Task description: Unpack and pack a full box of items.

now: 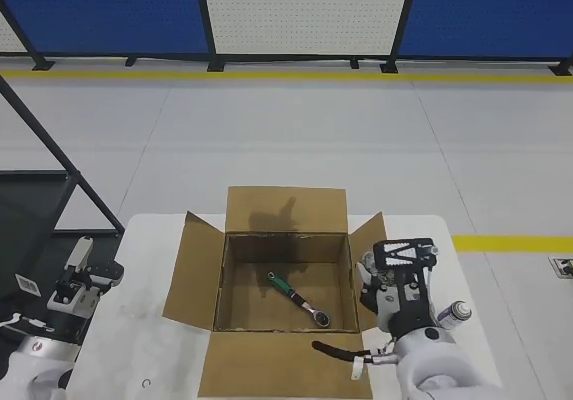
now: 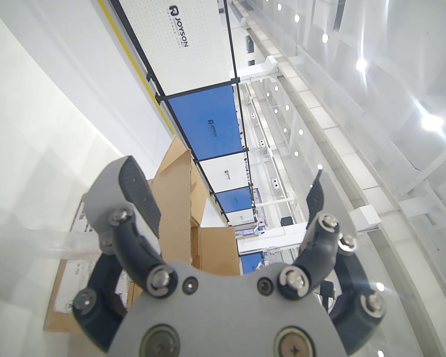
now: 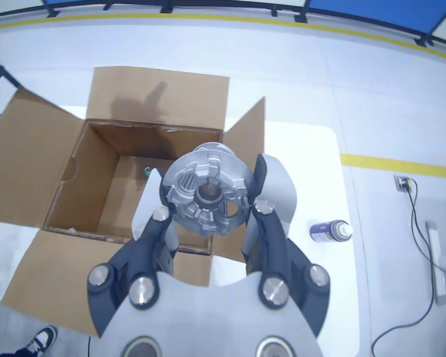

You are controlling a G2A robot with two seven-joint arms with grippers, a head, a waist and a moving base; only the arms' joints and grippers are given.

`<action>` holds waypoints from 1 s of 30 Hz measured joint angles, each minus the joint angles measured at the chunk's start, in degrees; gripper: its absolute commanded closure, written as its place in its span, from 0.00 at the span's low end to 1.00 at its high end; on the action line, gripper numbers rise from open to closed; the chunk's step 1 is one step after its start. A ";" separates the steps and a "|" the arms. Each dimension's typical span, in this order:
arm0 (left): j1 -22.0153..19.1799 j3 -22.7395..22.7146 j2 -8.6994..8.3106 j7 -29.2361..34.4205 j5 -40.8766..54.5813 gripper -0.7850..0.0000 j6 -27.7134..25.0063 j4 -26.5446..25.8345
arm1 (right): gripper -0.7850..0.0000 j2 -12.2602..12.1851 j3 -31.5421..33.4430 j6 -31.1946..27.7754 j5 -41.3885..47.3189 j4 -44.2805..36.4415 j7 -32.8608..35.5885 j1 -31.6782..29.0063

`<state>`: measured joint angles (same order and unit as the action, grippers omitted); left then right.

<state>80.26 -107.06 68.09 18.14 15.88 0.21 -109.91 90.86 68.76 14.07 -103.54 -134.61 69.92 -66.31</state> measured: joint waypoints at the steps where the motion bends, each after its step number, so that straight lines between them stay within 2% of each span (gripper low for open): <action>1: 0.00 0.00 0.00 0.00 0.00 0.00 0.00 0.00 | 1.00 -0.02 1.36 0.31 0.23 -0.02 0.27 -0.47; 6: 0.00 0.00 0.00 0.00 0.00 0.00 0.00 0.00 | 1.00 -0.16 9.70 1.94 4.77 -0.04 -1.49 -3.70; 13: 0.00 0.00 0.00 0.00 0.00 0.00 0.00 0.00 | 1.00 -0.56 18.51 0.43 12.81 -0.03 -5.43 -10.57; 19: 0.00 0.00 0.00 0.00 0.00 0.00 0.00 0.00 | 1.00 -1.00 21.17 -2.94 14.60 -0.03 0.12 -14.41; 23: 0.00 0.00 0.00 0.00 0.00 0.00 0.00 0.00 | 1.00 -1.20 20.57 -3.97 13.41 3.72 4.40 -12.82; 27: 0.00 0.00 0.00 0.00 0.00 0.00 0.00 0.00 | 1.00 -1.21 19.59 -3.07 13.56 10.62 5.83 -8.12; 30: 0.00 0.00 0.00 0.00 0.00 0.00 0.00 0.00 | 1.00 -1.20 19.52 -2.21 12.61 12.16 6.08 -7.10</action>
<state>80.26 -107.06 68.09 18.14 15.88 0.21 -109.91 89.66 88.28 11.86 -90.92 -122.45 75.99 -73.41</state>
